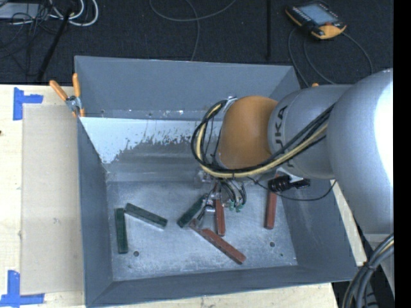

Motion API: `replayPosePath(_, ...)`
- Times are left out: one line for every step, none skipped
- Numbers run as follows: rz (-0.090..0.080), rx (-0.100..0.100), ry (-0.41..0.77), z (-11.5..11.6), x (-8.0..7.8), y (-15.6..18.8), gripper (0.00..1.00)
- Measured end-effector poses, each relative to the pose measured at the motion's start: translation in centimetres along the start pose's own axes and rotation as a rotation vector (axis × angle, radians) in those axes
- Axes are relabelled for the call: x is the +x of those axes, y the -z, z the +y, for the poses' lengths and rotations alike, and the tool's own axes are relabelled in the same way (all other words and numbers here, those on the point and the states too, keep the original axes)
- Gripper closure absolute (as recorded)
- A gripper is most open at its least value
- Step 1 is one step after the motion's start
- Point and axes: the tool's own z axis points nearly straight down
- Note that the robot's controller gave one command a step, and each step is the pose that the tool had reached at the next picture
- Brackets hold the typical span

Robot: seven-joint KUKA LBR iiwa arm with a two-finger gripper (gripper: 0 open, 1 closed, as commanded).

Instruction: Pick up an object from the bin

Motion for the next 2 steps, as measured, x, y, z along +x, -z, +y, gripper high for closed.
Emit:
replayPosePath(0.0,0.003,-0.06,3.5,0.1,-0.6,0.0)
replayPosePath(-0.002,0.001,-0.156,1.8,-3.4,-0.7,1.0)
